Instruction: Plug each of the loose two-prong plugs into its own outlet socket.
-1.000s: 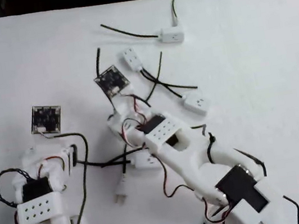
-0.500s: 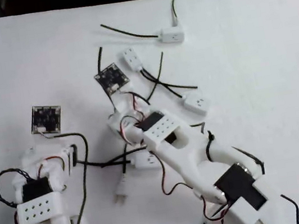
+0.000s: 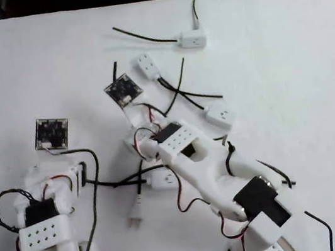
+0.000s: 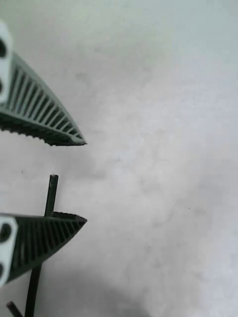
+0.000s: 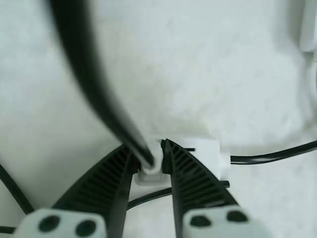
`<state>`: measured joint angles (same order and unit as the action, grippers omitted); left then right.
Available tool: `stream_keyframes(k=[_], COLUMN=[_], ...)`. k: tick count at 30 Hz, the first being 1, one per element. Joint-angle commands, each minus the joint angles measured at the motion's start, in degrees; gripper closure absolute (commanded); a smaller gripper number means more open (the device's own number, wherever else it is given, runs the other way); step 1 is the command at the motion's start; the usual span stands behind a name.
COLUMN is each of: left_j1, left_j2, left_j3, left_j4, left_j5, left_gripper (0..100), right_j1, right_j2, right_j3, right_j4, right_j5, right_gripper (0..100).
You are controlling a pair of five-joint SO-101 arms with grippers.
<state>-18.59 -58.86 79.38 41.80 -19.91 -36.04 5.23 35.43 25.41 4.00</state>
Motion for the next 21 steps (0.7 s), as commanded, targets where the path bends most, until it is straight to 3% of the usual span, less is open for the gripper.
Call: stream_keyframes(k=[1, 6, 13, 21], left_j1=[-0.40, -0.40, -0.40, -0.40], left_j2=[-1.19, -1.19, -1.19, -1.19], left_j3=[0.09, 0.09, 0.09, 0.09], left_j4=[-0.79, -0.79, -0.79, -0.79], left_j5=[-0.44, -0.44, -0.44, -0.44], left_gripper=[77, 77, 77, 77], right_j1=[-0.13, 0.84, 5.76, 18.24], right_j2=[0.48, -1.36, -18.77, -31.08], right_j3=[0.35, -0.18, -0.88, -1.41], right_j4=[1.45, 3.03, 3.82, 2.68], right_j5=[1.23, 1.23, 1.32, 0.97], right_gripper=[98.1, 98.1, 98.1, 98.1])
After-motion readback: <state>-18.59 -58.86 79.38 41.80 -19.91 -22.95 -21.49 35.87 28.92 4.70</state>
